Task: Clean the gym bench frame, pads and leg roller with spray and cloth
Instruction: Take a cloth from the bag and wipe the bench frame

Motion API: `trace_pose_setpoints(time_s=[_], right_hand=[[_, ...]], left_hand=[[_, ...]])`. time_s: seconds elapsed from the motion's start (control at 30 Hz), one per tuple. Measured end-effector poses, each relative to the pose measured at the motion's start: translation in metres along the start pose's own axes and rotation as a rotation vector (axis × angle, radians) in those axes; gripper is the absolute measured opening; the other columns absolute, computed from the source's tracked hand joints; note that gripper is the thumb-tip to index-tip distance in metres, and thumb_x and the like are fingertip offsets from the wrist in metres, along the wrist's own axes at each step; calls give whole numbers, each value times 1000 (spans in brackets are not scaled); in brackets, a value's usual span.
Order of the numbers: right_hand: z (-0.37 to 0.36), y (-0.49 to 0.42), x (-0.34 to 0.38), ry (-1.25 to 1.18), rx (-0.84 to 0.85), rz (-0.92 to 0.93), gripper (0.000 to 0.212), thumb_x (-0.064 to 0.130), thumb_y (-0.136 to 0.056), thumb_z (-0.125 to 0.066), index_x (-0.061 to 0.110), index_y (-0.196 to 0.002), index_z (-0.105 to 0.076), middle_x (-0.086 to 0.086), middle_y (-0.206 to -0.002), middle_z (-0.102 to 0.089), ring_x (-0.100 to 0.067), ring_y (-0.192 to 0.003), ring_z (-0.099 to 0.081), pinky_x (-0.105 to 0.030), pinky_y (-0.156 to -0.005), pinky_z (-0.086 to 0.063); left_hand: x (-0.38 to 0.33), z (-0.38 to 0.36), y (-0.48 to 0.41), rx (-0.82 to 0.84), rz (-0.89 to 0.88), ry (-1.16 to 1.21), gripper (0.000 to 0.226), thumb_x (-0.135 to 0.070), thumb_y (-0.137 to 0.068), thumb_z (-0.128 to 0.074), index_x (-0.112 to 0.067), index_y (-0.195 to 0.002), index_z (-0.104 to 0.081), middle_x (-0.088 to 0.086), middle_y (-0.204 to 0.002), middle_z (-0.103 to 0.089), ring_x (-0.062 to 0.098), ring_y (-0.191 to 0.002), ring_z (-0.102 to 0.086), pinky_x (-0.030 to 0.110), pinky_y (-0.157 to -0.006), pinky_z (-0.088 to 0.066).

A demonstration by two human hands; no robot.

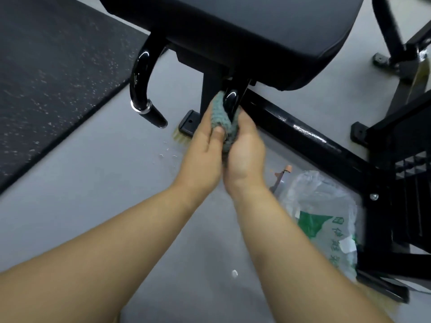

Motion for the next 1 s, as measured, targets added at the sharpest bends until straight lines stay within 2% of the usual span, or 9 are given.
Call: trace_pose_setpoints(time_s=[0.13,0.23,0.3,0.4,0.5,0.67,0.77,0.87,1.0], right_hand=[[-14,7,3,244,61,5,48,38,-87,-63,18,-128,-49,4,-120,-60,-11,-111,-57,-32,-100,-44],[-19,-12,24,382,83,-42,39,26,-79,-74,6,-106,-55,-7,-92,-66,-18,-79,-67,-28,-67,-57],[-21,-24,38,230,66,-131,25,17,-81,-73,1,-95,-62,-7,-68,-64,-16,-53,-63,-22,-45,-50],[-22,-28,39,-34,28,-246,15,16,-81,-72,4,-88,-66,-7,-67,-68,-21,-58,-66,-30,-54,-55],[-13,-17,27,52,44,-177,36,27,-85,-68,5,-113,-59,-7,-95,-69,-19,-80,-67,-21,-60,-53],[-5,9,9,217,160,-141,31,30,-92,-57,19,-118,-45,-1,-110,-61,-14,-97,-60,-28,-83,-50],[-7,2,15,207,141,-84,30,27,-94,-56,11,-118,-47,-2,-105,-60,-12,-89,-59,-18,-73,-50],[-11,-23,30,107,18,-64,31,26,-94,-54,3,-115,-52,-11,-100,-65,-21,-86,-65,-29,-72,-54],[-9,-32,38,137,-155,-3,20,24,-98,-45,8,-103,-57,-5,-82,-62,-15,-69,-59,-26,-59,-47]], left_hand=[[5,5,19,82,74,-4,46,-15,-100,-31,-31,-143,-36,-25,-135,-48,-11,-122,-44,15,-105,-36],[-10,18,11,30,151,267,48,-13,-95,-21,-16,-133,-51,-3,-127,-61,8,-119,-56,33,-107,-39],[-27,22,0,-44,181,352,51,-18,-93,-20,-12,-136,-46,4,-130,-60,16,-120,-55,37,-108,-38],[-49,16,-12,-68,212,291,51,-21,-94,-19,-13,-139,-41,2,-129,-59,16,-118,-56,33,-105,-40],[-48,7,-4,-24,289,111,50,-20,-93,-19,-22,-131,-52,-8,-125,-61,9,-115,-57,28,-101,-41],[-36,18,20,-71,476,49,46,-21,-95,-23,-11,-127,-54,-3,-123,-64,20,-112,-61,33,-97,-45],[-38,19,13,-16,486,59,50,-27,-96,-19,-13,-130,-53,4,-131,-58,18,-119,-55,38,-110,-33],[-50,9,-9,-7,397,222,51,-28,-97,-18,-11,-136,-45,6,-136,-54,18,-123,-51,35,-109,-33],[-46,5,-27,133,322,185,48,-29,-96,-27,-19,-140,-42,-3,-140,-50,9,-125,-48,28,-107,-35]])
Point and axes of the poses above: each hand's wrist, its own y-axis away from the middle knuckle, its own z-axis out of the back of the hand, x = y × z, the point moved 7 cm from there along -y, towards the middle knuckle
